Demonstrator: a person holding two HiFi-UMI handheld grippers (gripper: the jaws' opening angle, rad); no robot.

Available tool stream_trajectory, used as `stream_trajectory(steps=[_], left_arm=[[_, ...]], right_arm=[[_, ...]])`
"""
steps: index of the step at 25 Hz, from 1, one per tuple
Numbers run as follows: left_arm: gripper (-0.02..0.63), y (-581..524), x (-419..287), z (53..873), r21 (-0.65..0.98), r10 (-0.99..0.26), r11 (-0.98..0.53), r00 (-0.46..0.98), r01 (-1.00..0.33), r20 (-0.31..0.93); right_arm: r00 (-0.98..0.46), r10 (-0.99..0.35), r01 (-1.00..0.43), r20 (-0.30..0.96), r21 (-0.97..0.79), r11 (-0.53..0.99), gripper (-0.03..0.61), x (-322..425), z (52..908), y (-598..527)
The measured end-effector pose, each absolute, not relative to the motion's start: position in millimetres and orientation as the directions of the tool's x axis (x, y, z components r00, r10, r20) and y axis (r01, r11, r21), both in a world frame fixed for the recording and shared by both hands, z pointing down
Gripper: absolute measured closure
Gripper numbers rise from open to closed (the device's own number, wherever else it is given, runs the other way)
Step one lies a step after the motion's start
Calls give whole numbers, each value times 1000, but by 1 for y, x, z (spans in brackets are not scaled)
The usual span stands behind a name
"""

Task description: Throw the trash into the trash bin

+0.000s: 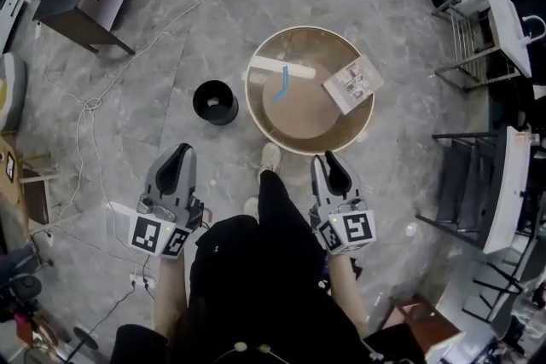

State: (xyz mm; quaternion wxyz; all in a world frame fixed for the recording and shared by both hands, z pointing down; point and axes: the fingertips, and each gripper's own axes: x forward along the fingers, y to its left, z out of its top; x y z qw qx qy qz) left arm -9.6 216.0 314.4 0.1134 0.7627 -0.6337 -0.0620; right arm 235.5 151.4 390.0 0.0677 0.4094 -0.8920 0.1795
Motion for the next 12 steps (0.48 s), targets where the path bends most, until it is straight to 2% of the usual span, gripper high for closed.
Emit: stream_trajectory(steps=[6,12], left_arm=[[606,157,-28,348,317,-984,-50,102,-947,149],[606,117,-42,432,341,-937,13,107,-940,332]], right_arm=[[-668,-612,-743,423,-324,586,445,202,474,55],[-625,-534,-780,570,-429,455,436,165,573,-8]])
